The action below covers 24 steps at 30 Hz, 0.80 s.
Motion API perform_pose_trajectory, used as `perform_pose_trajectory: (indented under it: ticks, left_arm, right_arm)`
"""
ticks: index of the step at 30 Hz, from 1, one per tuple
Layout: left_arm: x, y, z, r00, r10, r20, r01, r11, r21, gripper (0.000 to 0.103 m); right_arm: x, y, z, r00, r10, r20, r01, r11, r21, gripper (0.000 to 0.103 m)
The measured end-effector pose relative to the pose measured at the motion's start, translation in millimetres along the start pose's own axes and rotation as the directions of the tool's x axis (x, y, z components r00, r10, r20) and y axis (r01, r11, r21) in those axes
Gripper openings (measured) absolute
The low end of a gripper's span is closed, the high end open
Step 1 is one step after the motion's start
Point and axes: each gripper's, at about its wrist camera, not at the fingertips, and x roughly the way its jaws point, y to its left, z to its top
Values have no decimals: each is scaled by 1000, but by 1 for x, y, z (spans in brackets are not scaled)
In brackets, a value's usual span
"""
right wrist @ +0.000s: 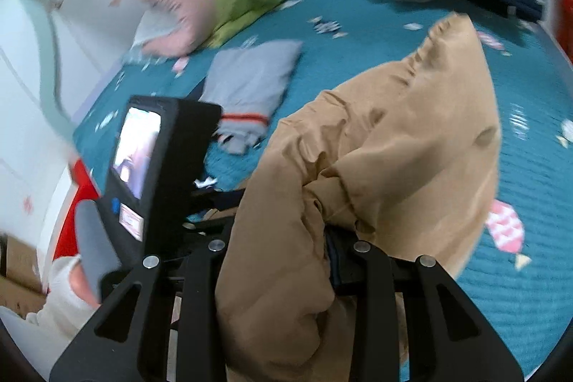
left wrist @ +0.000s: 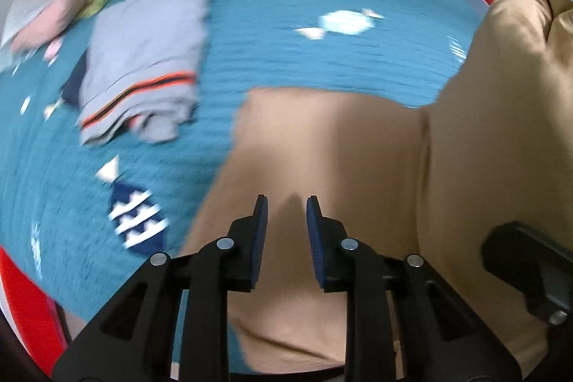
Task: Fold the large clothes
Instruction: 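Carry the held jacket with the right gripper away from the bed while the left gripper opens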
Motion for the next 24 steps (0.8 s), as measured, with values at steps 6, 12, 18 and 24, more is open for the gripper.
perform_pose_trajectory:
  ticks: [6,12,18,24]
  left_arm:
    - [10,56,-24,996,72,-53,-79,986,-147,23]
    - [15,96,-47,989,104,-106,-126,967,-223,23]
    - [15,131,-61,982,133,-136,-168,942,-289,23]
    - [9,163,-69,975,175,-137,-213,912,-350,27]
  right_arm:
    - [66,23,3,990,41,-138,-48,998,-45,30]
    - [126,33,-4,961,127,-247,-124,992,28,40]
    - [144,41,1,940,218,-263,-194,975,112,53]
    - [159,59,7,909,285,-303,-255,957,135,57]
